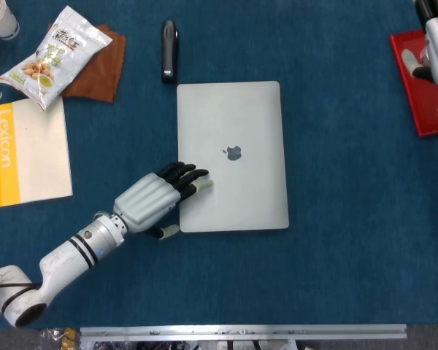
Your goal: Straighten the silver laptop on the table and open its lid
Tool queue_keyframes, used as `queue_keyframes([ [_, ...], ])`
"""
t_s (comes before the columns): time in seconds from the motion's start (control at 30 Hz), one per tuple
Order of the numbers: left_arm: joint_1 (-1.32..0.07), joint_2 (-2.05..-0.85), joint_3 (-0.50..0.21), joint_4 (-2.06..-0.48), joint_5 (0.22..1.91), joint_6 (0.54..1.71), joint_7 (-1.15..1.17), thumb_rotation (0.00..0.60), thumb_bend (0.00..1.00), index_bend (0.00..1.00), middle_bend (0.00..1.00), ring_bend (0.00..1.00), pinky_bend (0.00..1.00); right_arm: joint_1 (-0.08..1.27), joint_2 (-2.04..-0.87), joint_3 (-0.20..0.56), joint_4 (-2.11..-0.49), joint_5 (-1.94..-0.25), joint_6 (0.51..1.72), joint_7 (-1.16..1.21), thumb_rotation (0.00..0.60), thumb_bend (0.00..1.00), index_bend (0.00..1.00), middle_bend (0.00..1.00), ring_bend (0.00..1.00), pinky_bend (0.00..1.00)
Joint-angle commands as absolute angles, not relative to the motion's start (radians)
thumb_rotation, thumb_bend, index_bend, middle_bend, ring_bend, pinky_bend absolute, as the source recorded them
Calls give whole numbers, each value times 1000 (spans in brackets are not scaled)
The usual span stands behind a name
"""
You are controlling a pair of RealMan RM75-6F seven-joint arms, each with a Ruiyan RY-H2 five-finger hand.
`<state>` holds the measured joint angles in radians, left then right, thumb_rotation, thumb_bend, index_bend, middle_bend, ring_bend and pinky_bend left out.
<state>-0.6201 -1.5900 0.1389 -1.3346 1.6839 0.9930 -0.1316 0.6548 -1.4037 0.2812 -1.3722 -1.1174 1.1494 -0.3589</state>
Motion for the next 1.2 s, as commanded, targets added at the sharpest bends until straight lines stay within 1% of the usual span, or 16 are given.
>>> queue_keyframes([
  [0.03,-623,-1597,138,-1338,1680,985,-124,600,272,5,42,0,46,653,-1401,280,-1373,-1118,1149,-358,600,230,0,48,0,79],
  [0.27,-633,-1608,130,-1357,1671,972,-95,600,271,5,42,0,46,646,-1390,279,-1379,-1121,1152,-351,600,230,0,48,0,78],
  [0.4,-635,-1589,121,-1383,1668,982,-61,600,272,5,42,0,46,642,-1385,275,-1381,-1120,1148,-346,600,230,0,48,0,79],
  [0.5,-628,-1551,112,-1421,1659,1001,-24,600,271,5,42,0,46,640,-1382,269,-1382,-1122,1140,-344,600,230,0,48,0,79],
  [0.7,-588,-1439,105,-1518,1633,1066,68,600,272,5,42,0,46,646,-1387,248,-1379,-1146,1123,-352,600,230,0,48,0,79],
  [0.77,-568,-1394,102,-1553,1619,1092,97,600,272,6,42,0,46,651,-1394,234,-1372,-1167,1117,-357,600,203,0,48,0,79],
  [0.9,-531,-1313,98,-1606,1592,1143,142,600,271,10,42,0,46,659,-1422,212,-1352,-1198,1111,-364,600,69,0,48,0,79],
  [0.97,-507,-1273,93,-1629,1580,1179,160,600,271,11,42,0,46,663,-1440,202,-1340,-1215,1110,-370,600,25,0,48,0,79],
  [1.07,-474,-1220,87,-1655,1568,1229,170,600,271,14,42,0,46,671,-1466,187,-1323,-1237,1104,-376,600,3,0,48,0,83],
  [1.2,-436,-1165,80,-1672,1556,1281,164,600,272,16,43,0,46,680,-1498,172,-1301,-1257,1094,-390,600,14,0,48,0,85],
])
